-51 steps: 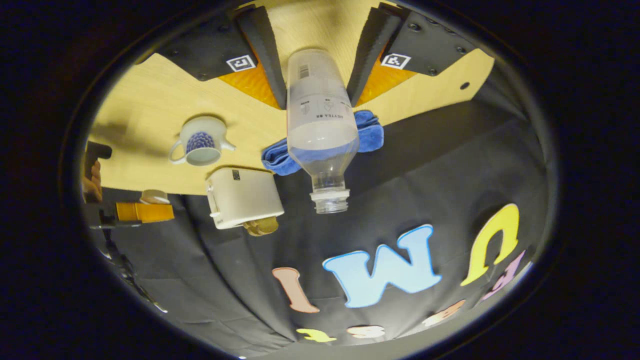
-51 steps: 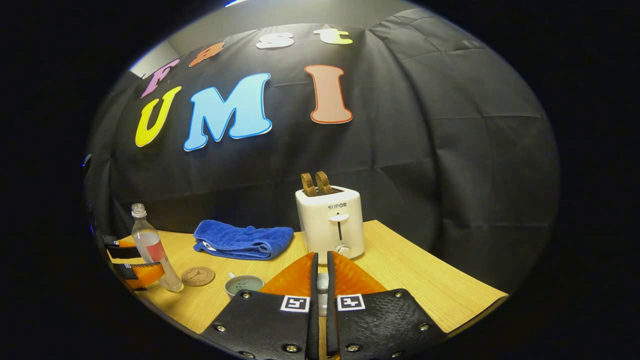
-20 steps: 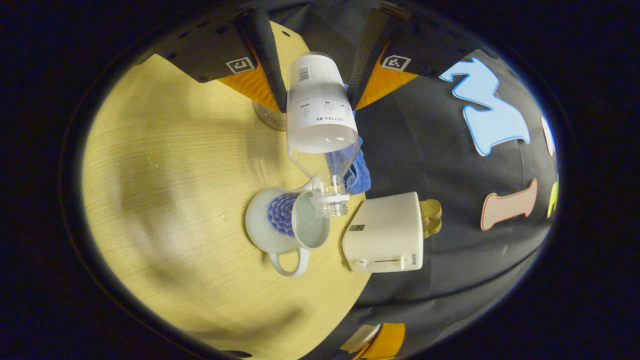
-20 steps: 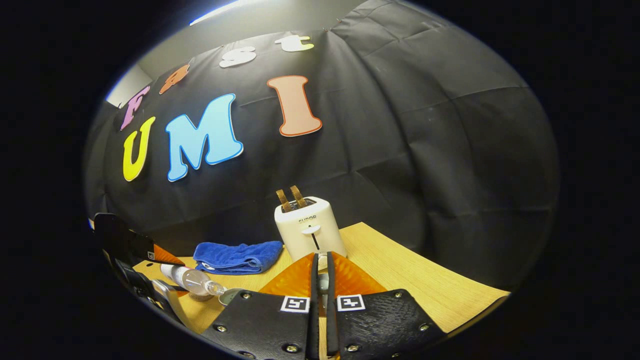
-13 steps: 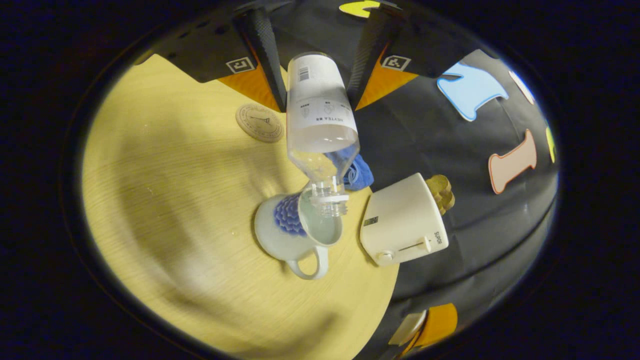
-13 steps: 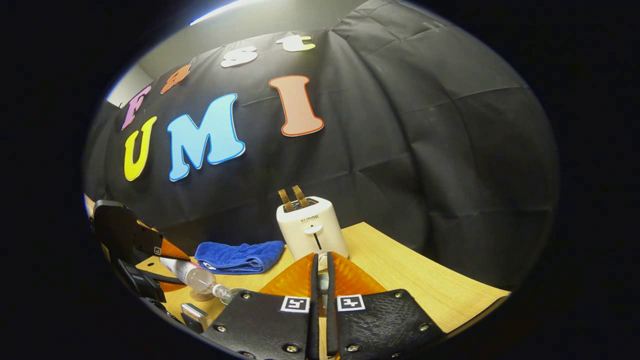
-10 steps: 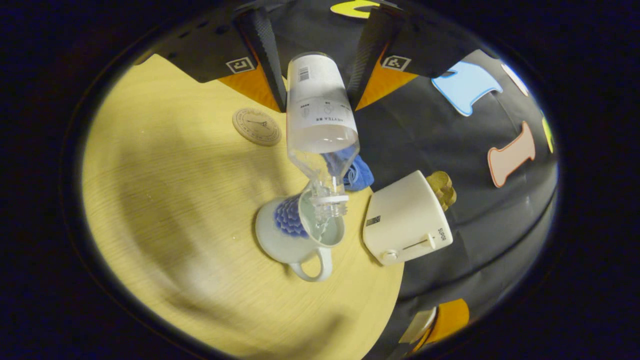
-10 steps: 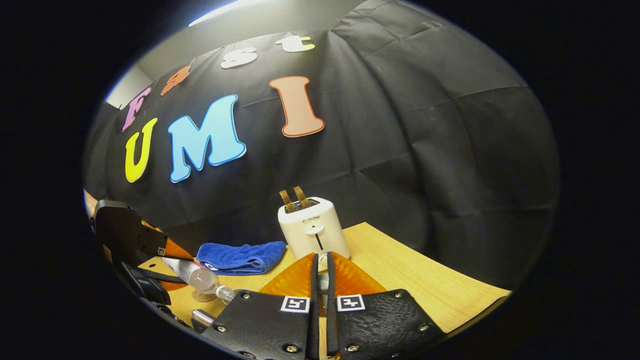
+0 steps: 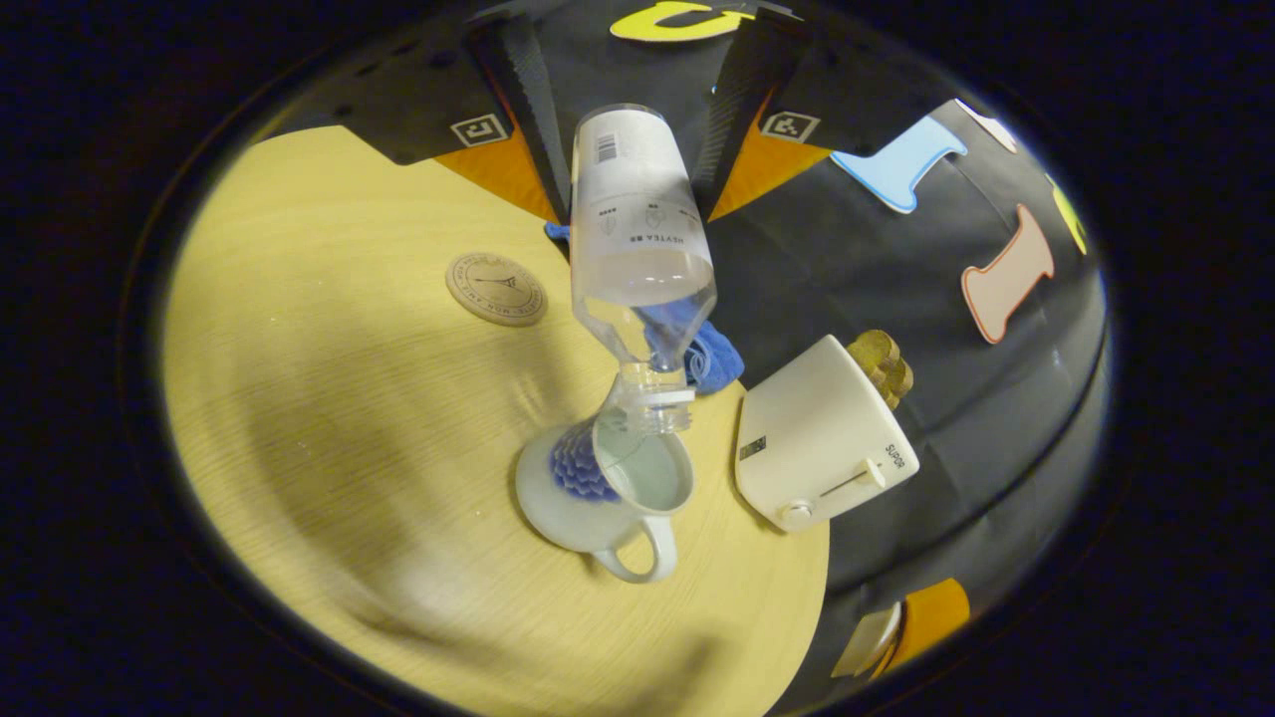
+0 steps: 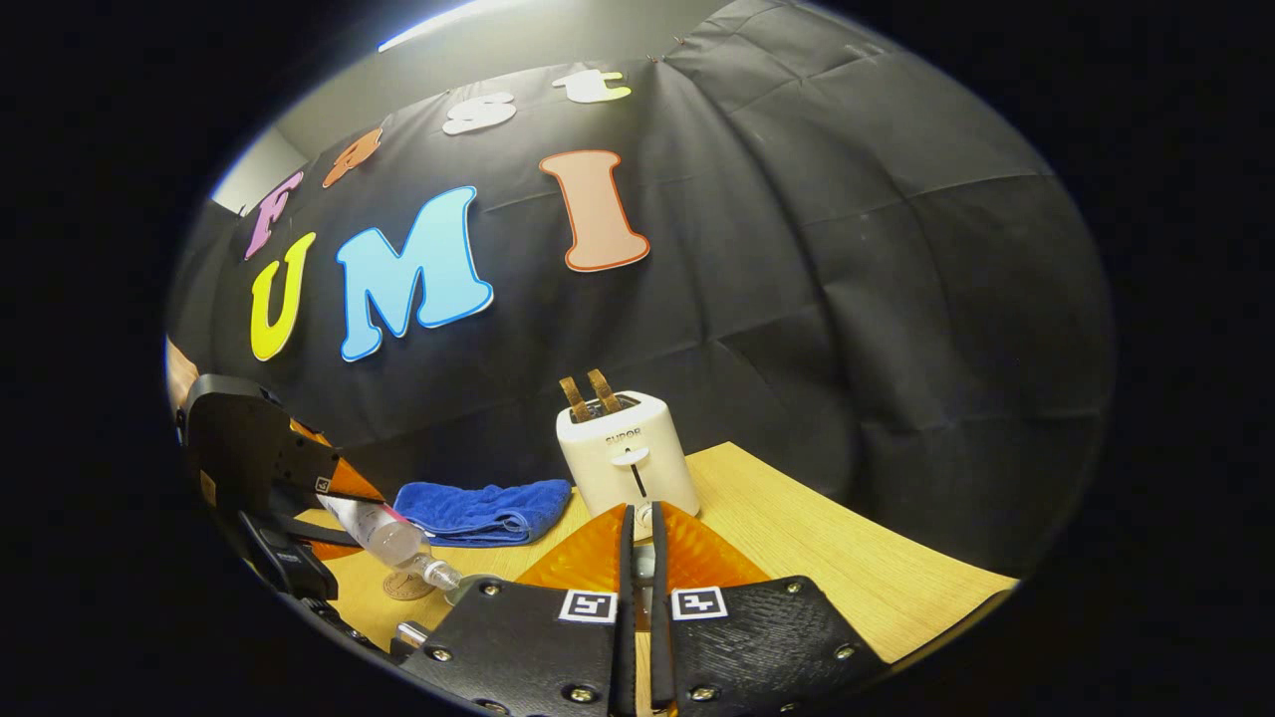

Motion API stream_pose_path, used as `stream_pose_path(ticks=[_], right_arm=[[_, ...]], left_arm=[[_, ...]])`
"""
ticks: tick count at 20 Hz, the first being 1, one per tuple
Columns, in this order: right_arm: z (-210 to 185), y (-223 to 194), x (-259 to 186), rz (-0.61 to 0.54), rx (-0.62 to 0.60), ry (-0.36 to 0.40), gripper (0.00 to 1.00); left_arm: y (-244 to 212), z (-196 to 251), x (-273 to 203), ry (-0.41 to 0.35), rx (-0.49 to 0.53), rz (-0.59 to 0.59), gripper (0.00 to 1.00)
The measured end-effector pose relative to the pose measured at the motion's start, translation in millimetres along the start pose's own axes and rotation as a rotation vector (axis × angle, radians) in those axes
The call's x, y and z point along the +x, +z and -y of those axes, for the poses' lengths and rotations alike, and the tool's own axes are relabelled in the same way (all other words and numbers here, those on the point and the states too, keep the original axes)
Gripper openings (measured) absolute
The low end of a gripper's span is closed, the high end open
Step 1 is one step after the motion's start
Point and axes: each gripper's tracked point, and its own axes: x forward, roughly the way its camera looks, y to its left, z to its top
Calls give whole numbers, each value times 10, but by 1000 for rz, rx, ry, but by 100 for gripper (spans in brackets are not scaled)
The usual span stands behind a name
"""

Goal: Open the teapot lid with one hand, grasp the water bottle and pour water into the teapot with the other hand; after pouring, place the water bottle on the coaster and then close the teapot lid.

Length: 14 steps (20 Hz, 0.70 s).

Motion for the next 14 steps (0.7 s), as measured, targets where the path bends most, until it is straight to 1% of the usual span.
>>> stream_pose_path(ticks=[8, 14], right_arm=[[-57, 13, 4, 3, 6, 15, 5], [-59, 21, -5, 3, 11, 21, 5]], left_arm=[[-19, -90, -94, -17, 148, -62, 78], [-33, -225, -152, -3, 217, -95, 78]])
